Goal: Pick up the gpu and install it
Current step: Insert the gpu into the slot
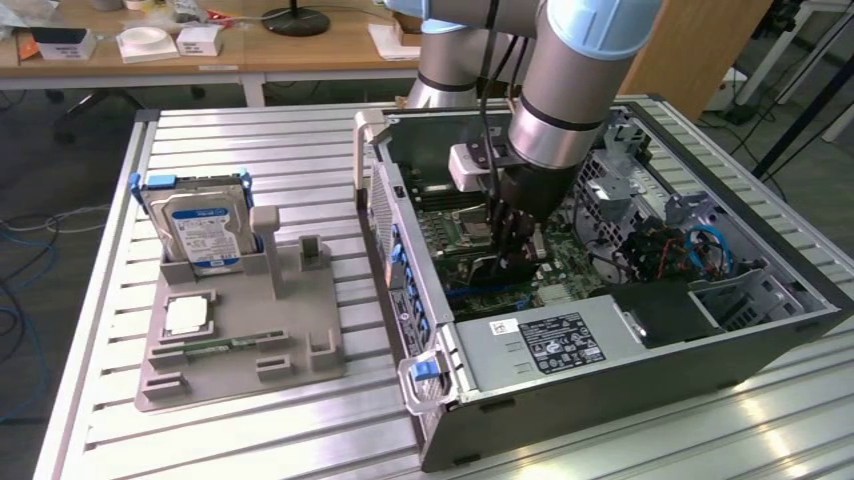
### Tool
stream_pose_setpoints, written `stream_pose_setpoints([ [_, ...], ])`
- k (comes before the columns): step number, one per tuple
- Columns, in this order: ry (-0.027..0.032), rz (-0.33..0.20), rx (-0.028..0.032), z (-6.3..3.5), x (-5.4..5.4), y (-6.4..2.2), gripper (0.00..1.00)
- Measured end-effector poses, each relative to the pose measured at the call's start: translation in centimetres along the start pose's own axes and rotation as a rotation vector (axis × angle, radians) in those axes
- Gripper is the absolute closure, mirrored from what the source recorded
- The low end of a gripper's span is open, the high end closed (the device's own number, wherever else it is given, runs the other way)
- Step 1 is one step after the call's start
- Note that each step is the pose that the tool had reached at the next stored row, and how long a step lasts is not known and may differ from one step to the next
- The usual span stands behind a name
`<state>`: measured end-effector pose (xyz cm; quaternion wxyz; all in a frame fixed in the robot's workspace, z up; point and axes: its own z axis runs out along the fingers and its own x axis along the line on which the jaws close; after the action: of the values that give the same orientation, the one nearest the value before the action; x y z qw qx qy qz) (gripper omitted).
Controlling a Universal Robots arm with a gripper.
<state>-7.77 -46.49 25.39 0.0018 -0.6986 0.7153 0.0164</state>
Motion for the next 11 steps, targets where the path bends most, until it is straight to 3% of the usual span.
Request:
stream_pose_setpoints([
  [11, 0.0000, 0.000, 0.0000, 0.14, -0.05, 0.02, 0.74],
])
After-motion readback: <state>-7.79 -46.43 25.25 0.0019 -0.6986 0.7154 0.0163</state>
